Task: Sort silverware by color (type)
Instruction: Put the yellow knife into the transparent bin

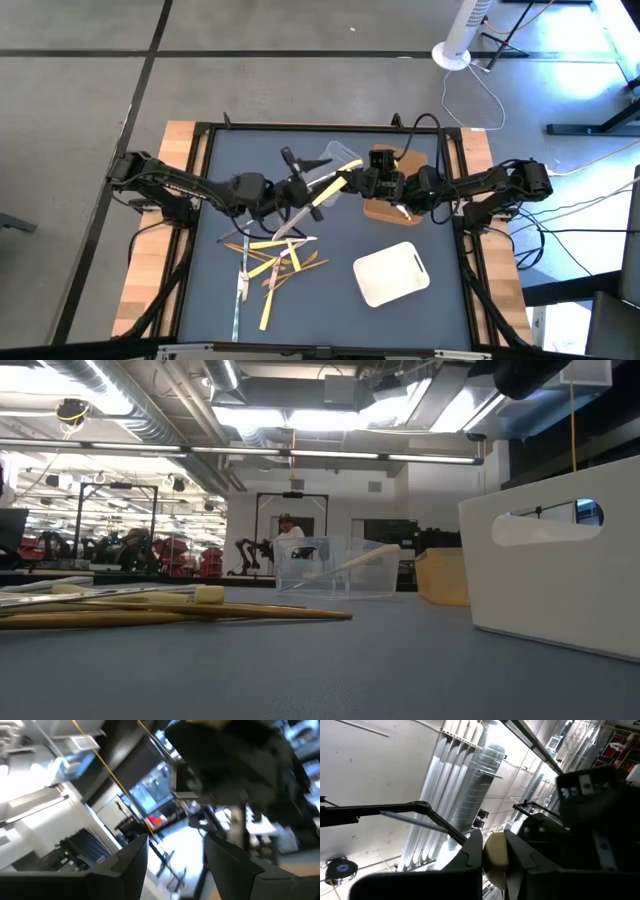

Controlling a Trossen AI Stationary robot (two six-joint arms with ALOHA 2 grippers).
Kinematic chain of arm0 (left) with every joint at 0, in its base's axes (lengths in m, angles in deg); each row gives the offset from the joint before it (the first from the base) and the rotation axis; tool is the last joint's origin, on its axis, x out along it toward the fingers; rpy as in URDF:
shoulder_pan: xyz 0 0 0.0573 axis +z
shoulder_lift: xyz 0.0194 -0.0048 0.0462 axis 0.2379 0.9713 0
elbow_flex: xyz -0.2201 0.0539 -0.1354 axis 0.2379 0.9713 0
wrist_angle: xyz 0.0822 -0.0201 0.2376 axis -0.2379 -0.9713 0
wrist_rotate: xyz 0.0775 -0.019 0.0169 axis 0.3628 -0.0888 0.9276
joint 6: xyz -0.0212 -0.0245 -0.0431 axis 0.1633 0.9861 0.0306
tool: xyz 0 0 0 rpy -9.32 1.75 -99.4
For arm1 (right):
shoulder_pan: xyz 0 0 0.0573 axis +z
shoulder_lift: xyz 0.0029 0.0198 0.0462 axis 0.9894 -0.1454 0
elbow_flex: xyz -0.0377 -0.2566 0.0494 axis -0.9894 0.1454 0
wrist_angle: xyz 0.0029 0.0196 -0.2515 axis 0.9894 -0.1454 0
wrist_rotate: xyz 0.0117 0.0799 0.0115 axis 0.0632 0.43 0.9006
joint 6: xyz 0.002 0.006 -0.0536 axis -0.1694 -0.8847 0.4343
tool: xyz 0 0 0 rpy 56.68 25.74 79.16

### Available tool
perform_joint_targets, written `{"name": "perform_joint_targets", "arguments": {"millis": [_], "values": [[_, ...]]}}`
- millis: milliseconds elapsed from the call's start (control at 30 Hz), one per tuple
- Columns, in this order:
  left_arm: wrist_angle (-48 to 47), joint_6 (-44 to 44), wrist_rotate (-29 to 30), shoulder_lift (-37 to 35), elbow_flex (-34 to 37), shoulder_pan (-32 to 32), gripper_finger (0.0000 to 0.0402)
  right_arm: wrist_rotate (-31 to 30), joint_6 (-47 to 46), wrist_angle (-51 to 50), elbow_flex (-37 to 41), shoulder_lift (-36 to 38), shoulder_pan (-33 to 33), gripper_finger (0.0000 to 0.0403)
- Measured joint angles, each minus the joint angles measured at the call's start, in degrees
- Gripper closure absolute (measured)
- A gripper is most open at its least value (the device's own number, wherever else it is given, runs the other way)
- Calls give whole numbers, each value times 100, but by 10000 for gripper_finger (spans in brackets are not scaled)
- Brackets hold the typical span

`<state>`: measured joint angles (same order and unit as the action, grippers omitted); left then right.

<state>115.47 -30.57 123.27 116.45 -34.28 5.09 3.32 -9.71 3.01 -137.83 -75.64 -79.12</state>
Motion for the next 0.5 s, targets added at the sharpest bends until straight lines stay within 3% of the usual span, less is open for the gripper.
{"name": "perform_joint_targets", "arguments": {"millis": [300,500], "values": [[-1775,786,176,0,0,2,211,450,-281,338,2,4,-156,373],[-3469,2111,133,0,0,-3,211,859,-299,262,2,7,-402,373]]}}
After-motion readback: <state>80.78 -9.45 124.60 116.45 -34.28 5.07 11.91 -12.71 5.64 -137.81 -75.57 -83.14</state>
